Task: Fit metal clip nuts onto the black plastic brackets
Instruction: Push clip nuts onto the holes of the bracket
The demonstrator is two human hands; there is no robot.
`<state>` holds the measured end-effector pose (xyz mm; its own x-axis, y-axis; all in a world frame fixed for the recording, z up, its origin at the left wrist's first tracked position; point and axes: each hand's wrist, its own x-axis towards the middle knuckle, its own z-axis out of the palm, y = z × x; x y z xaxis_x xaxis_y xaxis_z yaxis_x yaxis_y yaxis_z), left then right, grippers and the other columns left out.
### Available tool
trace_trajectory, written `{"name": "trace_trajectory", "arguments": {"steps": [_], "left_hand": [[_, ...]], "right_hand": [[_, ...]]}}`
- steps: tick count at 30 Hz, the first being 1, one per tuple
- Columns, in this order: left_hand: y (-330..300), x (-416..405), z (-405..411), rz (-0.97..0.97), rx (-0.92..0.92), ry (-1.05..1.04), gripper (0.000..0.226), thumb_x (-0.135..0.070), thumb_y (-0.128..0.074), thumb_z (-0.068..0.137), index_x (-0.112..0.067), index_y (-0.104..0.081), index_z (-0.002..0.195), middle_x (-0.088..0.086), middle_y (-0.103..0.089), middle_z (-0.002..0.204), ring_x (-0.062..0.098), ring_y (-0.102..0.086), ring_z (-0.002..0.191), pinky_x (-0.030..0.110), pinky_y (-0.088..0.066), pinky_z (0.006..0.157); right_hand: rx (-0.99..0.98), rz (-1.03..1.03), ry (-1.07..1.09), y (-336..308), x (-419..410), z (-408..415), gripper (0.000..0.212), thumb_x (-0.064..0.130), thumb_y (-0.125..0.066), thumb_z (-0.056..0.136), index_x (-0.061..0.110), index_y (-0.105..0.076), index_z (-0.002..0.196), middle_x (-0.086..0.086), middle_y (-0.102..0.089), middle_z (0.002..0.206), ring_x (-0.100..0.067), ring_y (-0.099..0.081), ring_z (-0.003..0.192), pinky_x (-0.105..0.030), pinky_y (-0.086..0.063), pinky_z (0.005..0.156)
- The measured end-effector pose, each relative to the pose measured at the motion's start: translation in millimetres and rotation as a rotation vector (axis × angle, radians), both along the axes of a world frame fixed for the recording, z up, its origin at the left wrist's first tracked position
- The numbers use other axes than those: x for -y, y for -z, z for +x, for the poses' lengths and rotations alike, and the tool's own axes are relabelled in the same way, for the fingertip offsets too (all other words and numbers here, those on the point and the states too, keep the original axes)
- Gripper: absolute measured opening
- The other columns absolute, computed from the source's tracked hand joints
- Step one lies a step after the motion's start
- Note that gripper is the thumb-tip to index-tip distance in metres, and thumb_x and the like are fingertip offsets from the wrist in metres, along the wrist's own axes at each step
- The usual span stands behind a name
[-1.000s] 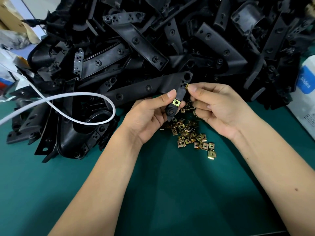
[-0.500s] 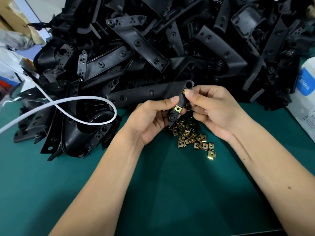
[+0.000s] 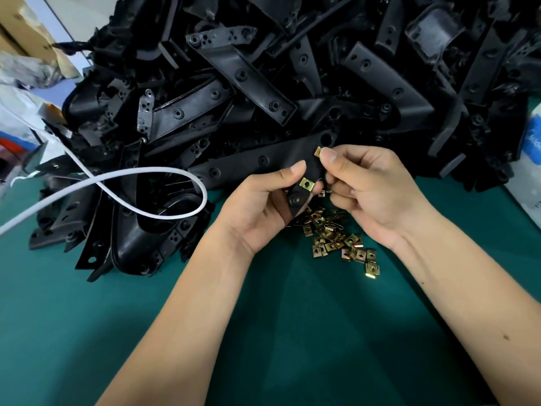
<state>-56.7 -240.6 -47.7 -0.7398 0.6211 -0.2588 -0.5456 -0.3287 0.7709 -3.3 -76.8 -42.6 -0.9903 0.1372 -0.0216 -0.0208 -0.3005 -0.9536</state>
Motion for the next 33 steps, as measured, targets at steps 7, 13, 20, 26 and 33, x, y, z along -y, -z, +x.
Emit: {"name": "trace_trajectory", "arguments": {"steps": [7,13,20,26,33], "left_hand": [[1,3,-4,-0.072,-0.015,0.077,0.026,-0.014,-0.077,0.076,-0.006,-0.081,0.101,0.01,-0.077,0.096,0.019,-0.074,0.076,0.022,-0.057,0.063],[1,2,-3,-0.122,-0.035,0.089,0.017,-0.016,-0.074,0.08,-0.012,-0.084,0.094,0.008,-0.078,0.095,0.018,-0.075,0.076,0.021,-0.056,0.061],[0,-5,1,-0.046,-0.01,0.045,0.021,-0.015,-0.077,0.078,-0.01,-0.082,0.098,0.009,-0.078,0.097,0.018,-0.076,0.079,0.022,-0.058,0.063],[-3,-3,0,0.001,0.03,-0.02,0.011,-0.019,-0.079,0.077,-0.013,-0.084,0.085,0.004,-0.077,0.09,0.017,-0.075,0.077,0.019,-0.059,0.063],[-5,3,-3,0.001,0.072,0.003,0.018,-0.022,-0.074,0.085,-0.011,-0.067,0.098,0.006,-0.064,0.085,0.012,-0.059,0.056,0.017,-0.045,0.045]], "right_hand": [[0.042,0.061,-0.111,-1,-15,1,0.026,0.02,-0.073,0.08,0.011,-0.061,0.06,0.002,-0.044,0.058,-0.005,-0.028,0.047,-0.016,-0.025,0.041],[0.103,0.05,-0.07,7,-15,-1,0.028,0.022,-0.075,0.079,0.006,-0.059,0.064,0.0,-0.044,0.057,-0.006,-0.024,0.048,-0.016,-0.022,0.04],[0.014,0.087,-0.04,3,-13,0,0.042,0.039,-0.067,0.091,0.003,-0.062,0.071,-0.001,-0.054,0.06,-0.008,-0.031,0.048,-0.02,-0.023,0.045],[-0.028,0.329,0.113,3,-18,-2,0.069,0.065,-0.027,0.1,0.018,-0.078,0.097,-0.011,-0.078,0.087,-0.02,-0.074,0.083,-0.028,-0.057,0.073],[-0.321,0.672,-0.003,6,-24,1,0.039,0.028,-0.068,0.099,0.028,-0.064,0.138,0.016,-0.073,0.109,-0.006,-0.068,0.109,-0.02,-0.051,0.091]]}}
